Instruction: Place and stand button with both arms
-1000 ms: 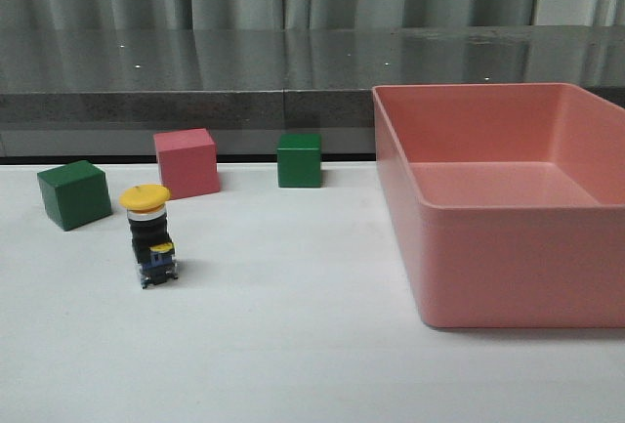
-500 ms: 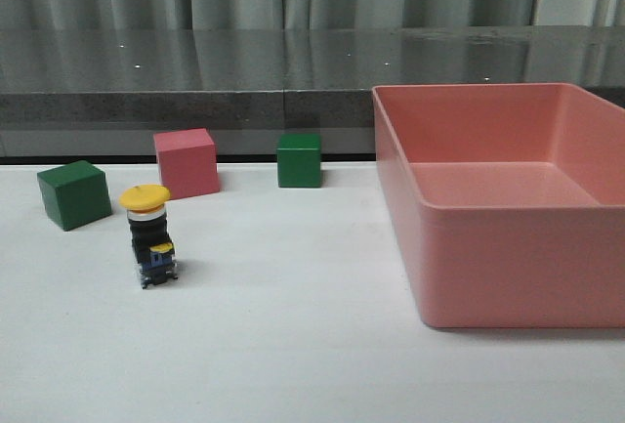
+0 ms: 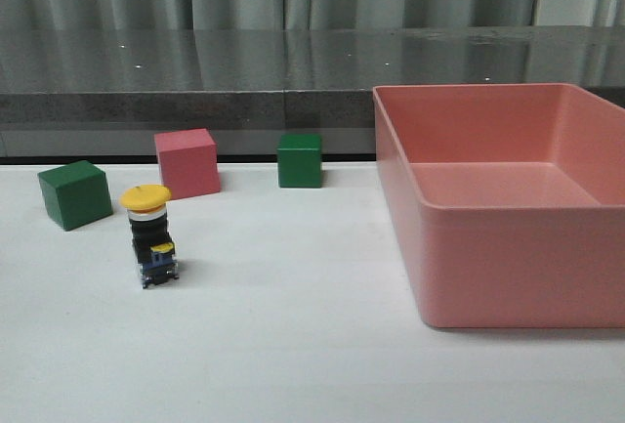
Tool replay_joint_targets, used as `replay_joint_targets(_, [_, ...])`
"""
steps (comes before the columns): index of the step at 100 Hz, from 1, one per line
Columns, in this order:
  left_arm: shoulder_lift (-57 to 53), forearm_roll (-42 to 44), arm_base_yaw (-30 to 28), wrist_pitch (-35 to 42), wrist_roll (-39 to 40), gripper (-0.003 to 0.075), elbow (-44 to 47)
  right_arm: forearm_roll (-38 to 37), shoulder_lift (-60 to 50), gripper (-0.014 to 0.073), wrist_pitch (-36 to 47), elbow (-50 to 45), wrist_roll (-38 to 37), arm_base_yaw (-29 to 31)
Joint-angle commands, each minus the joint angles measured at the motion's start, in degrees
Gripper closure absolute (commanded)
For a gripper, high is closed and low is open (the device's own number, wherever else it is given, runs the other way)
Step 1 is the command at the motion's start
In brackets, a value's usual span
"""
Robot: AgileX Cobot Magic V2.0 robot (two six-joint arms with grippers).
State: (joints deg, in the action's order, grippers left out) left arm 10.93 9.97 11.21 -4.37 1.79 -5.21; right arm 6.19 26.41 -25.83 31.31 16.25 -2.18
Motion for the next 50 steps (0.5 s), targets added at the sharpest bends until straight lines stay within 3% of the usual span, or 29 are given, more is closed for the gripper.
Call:
replay_joint_targets(1, [-4.5,1.0,-0.5,5.1,2.2,0.074,1.4,0.1,0.1,0.0655,4.0,1.5,-0.1,0.4])
replay_joint_targets(21, [-13.3,-1.5,-3.5,5.3,2.2,0.074,7.6,0.1,0.1,0.0655,4.0,1.5,-0.1,0.4])
replay_joint_targets(50, [-13.0,-1.4,-4.6,5.3,2.2,0.074,7.8,0.1,0.1,0.0655,3.7,1.5,-0.1,0.4])
